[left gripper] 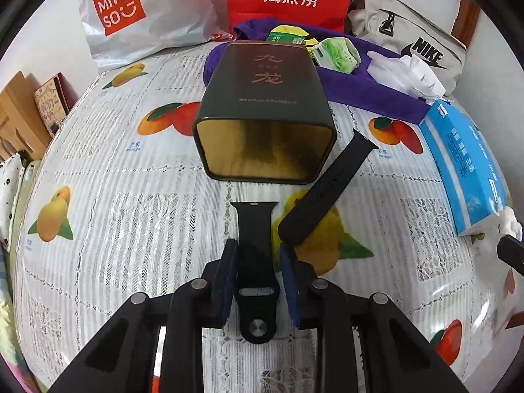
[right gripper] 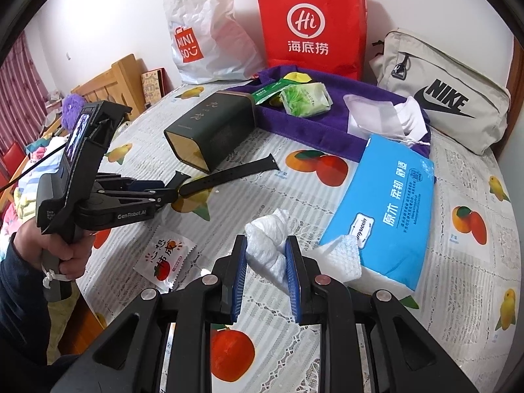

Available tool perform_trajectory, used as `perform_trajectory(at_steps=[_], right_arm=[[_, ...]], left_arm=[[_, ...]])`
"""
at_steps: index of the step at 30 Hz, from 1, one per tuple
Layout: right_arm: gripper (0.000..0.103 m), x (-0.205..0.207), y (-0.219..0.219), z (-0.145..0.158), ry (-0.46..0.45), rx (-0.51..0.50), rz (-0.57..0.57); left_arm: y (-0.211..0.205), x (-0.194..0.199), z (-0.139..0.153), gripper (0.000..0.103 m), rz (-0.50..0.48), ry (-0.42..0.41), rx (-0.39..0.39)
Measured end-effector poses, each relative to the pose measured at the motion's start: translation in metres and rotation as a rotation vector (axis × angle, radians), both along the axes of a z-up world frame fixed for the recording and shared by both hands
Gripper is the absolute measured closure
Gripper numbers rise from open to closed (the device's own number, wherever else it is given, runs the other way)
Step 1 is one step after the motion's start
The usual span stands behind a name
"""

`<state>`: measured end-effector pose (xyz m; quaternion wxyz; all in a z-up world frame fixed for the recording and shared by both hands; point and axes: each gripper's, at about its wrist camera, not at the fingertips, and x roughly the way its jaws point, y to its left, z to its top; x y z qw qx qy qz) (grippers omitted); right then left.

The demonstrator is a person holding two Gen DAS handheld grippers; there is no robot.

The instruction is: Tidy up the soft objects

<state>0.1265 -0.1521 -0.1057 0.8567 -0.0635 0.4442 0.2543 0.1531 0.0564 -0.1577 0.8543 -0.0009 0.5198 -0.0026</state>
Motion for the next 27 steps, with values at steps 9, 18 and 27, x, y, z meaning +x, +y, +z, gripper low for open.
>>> perform_trajectory(at_steps=[9,18,27], right_arm=[[0.080,0.003,-0.006,0.013,-0.030,0.006,-0.031],[0.080,0.003,-0.016,0.023,-0.053,0.000,-0.071],[0.080,-0.004,-0.037,0.031,-0.056,-0.006,-0.116]], left_arm=[[0.009,-0.005,0.011,0.083,-0.002,-0.021,-0.063],[0.011,-0.021,0.037,0.083,-0.029,-0.066,-0.092],[0.020,-0.028,0.063,0.083,-0.017,-0.126,-0.099]])
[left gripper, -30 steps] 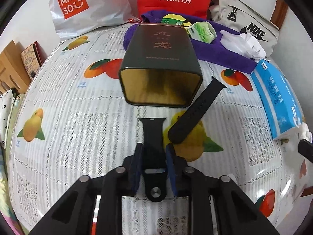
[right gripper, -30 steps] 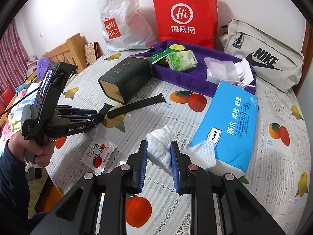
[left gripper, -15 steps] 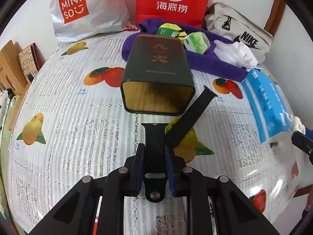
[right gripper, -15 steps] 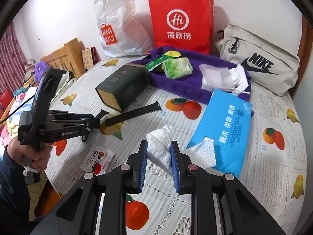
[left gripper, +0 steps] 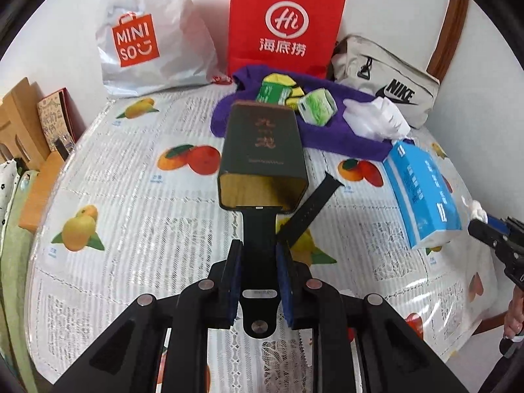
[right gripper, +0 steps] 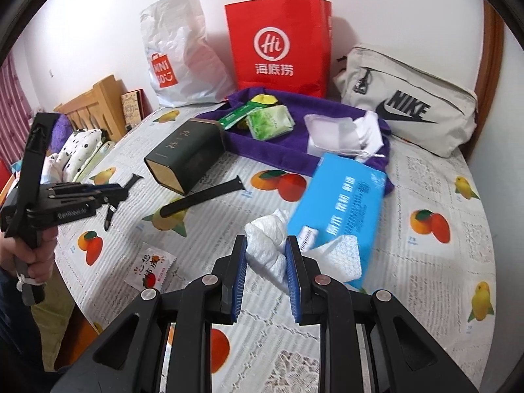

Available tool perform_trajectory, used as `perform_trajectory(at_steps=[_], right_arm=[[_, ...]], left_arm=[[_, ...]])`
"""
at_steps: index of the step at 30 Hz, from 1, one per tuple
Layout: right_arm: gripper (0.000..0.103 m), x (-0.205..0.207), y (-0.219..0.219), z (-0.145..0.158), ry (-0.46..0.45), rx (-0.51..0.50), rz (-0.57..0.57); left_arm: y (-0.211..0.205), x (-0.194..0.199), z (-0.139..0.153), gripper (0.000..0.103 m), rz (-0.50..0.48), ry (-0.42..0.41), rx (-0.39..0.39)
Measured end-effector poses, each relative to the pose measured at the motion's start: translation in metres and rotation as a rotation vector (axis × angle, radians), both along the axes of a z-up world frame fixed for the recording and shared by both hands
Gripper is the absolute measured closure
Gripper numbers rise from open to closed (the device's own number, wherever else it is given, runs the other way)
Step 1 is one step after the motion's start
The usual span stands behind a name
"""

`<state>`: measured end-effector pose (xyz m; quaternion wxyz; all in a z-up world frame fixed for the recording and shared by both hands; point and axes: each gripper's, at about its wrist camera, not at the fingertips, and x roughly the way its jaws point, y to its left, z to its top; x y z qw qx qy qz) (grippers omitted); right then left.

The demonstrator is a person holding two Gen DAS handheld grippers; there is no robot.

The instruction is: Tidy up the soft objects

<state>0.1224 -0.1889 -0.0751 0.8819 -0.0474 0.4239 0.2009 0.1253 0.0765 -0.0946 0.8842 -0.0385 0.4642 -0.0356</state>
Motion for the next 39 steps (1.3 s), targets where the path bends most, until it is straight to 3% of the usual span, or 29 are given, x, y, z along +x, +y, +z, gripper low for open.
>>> perform_trajectory(at_steps=[6,20,39], right_arm=[[0.080,-0.012,-0.018,-0.005,0.029,0.011,-0.015],[0.080,-0.006,-0.032,-0.050,0.149,0.021,-0.028],[0.080,0.032,-0.026,0.005,0.049,0.094,0.052]], left_arm=[[0.003,0.005,0.013,0.083,0.000,-0.030,0.000],[-0.003,0.041,0.017,0.083,-0.008,-0.039,-0.018],[-0.007,0.122,0.023,0.083,-0.019,-0.033,-0.017]])
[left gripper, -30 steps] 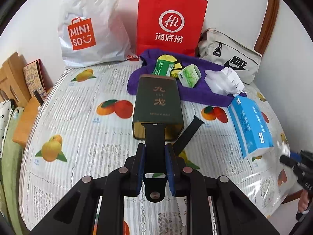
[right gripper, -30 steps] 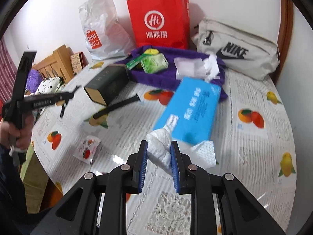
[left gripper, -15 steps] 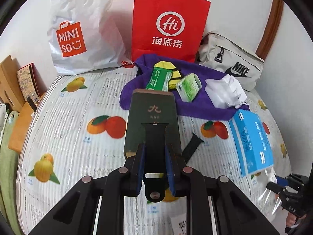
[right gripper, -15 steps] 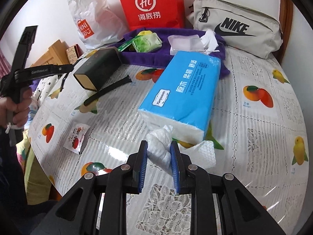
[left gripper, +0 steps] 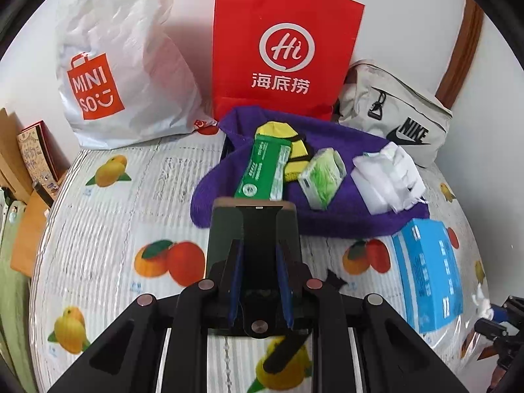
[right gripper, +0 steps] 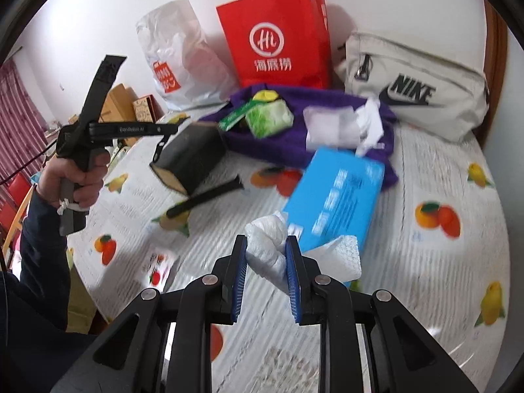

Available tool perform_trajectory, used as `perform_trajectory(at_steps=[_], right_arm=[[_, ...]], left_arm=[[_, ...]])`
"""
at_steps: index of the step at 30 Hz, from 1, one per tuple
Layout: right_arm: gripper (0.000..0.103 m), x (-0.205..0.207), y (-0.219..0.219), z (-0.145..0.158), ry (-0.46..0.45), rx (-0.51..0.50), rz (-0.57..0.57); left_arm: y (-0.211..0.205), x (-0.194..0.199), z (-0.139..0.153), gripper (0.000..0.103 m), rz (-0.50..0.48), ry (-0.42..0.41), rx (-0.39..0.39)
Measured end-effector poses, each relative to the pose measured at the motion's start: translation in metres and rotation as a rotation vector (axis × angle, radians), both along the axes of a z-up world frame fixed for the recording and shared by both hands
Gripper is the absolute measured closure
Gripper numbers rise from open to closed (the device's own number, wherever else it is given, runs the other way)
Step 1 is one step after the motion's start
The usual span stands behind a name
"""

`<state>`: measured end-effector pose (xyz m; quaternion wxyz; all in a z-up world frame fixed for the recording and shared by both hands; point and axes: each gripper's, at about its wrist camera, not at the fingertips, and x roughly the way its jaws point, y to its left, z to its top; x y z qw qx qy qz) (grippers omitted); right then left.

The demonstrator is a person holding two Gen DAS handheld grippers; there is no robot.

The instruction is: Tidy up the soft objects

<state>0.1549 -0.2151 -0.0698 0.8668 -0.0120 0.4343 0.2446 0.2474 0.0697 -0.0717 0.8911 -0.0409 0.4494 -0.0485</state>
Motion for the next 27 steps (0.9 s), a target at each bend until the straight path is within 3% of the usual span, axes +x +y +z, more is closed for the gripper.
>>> perform_trajectory(at_steps=[11,27], right_arm=[[0.080,0.081,0.007,0.016,-0.076,-0.025,-0.041],[0.080,0.190,0.023,-0.001,-0.030,-0.022,-0.078]], left_arm=[[0.001,0.043,0.000,0.083,0.000,0.011,0.000],[-0.017,0.109,-0.010,0.083,-0.046,0.062,-0.016]])
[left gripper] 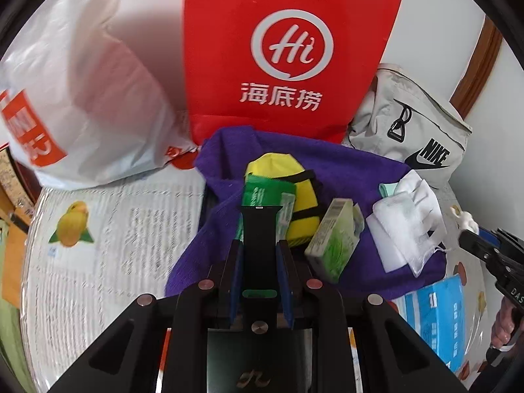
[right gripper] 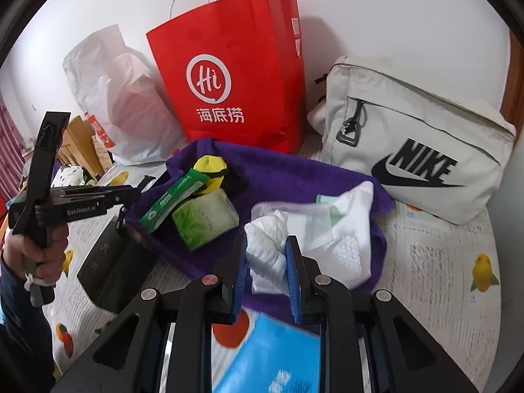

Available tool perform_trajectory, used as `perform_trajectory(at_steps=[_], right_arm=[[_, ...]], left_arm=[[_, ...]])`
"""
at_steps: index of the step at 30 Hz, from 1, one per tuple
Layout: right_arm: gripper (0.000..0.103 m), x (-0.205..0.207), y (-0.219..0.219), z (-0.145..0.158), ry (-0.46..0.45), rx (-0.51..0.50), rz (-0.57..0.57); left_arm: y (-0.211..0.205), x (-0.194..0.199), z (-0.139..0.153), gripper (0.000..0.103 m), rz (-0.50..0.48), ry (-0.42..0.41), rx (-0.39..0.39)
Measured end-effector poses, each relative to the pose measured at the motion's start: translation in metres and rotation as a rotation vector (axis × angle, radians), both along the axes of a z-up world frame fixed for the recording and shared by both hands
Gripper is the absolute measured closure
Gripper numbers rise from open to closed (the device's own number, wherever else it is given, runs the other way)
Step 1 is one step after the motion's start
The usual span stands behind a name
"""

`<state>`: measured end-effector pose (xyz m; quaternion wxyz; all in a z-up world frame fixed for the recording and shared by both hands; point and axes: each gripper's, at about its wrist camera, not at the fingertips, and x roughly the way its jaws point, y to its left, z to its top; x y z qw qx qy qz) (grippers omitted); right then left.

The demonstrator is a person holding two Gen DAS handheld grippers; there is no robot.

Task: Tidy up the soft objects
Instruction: 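Open the left tool over the towel while the right tool releases the white tissue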

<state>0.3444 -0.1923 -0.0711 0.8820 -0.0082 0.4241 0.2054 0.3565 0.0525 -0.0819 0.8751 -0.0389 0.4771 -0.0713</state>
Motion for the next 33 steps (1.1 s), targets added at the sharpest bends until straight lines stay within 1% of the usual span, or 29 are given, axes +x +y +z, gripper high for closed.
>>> perform_trajectory(at_steps=[8,14,20,27,29,31,32,33], right_arm=[[0.080,0.031,0.017,-0.011,0.030,0.014,0.025],[0.080,0.050,0.032,-0.026,0.073,0.020,0.034],[0.079,0.059,0.040,-0.038,0.098,0.018,0.051],[0.077,0.075,0.040,-0.054,0.154,0.011,0.025],[0.071,0.077,0.040,-0.057,0.164,0.022,0.033],[0.055,0.077,0.040,-0.057,0.162,0.025,0.033],[0.052,0.076,0.040,-0.055,0.153,0.024,0.031],[0.049,0.075,0.040,-0.054,0.145,0.024,0.031]], left_arm=[[-0.014,0.024,-0.003,0.083,-0.032,0.013,0.007],[-0.024,0.041,-0.016,0.083,-0.046,0.053,-0.035],[-0.035,0.054,-0.029,0.083,-0.061,0.082,-0.051],[-0.039,0.063,-0.040,0.083,-0.062,0.118,-0.059],[-0.037,0.063,-0.040,0.081,-0.056,0.112,-0.067],[-0.033,0.064,-0.039,0.074,-0.039,0.111,-0.082],[-0.033,0.064,-0.038,0.069,-0.037,0.108,-0.083],[-0.032,0.063,-0.037,0.068,-0.037,0.103,-0.079]])
